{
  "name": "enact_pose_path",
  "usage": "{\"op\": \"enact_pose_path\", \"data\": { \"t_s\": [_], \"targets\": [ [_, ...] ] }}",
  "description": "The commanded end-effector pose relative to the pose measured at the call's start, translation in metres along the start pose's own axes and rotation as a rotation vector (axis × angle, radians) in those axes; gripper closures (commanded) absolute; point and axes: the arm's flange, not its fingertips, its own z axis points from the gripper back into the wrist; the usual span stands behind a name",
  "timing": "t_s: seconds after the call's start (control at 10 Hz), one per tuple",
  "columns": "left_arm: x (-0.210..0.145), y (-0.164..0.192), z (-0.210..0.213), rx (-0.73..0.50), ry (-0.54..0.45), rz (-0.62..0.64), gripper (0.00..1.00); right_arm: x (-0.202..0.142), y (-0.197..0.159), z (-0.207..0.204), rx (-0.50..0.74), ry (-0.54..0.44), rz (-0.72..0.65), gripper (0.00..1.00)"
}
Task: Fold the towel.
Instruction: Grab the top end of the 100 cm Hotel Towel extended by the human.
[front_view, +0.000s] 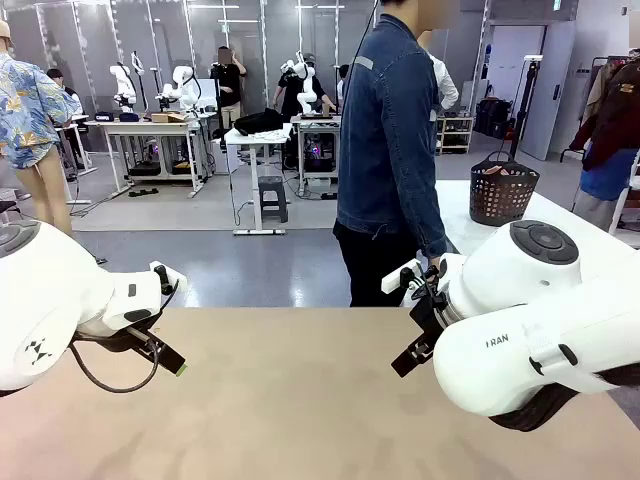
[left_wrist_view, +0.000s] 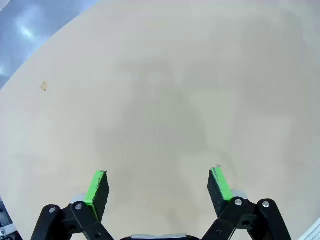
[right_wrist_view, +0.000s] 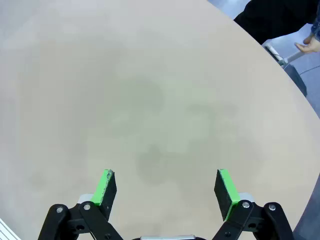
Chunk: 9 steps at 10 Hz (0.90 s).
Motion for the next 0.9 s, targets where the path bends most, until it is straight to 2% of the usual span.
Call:
{"op": "enact_pose_path", "data": {
  "t_s": [0.0,0.8],
  "targets": [
    [0.0001,-0.0003,0.0000,0.000,0.000,0.000,0.00,0.0000,0.0000,0.0000,0.000,0.000,0.000,0.00],
    [0.0001,-0.0003,0.0000,0.000,0.000,0.000,0.00,0.0000,0.0000,0.0000,0.000,0.000,0.000,0.00]
  ]
}}
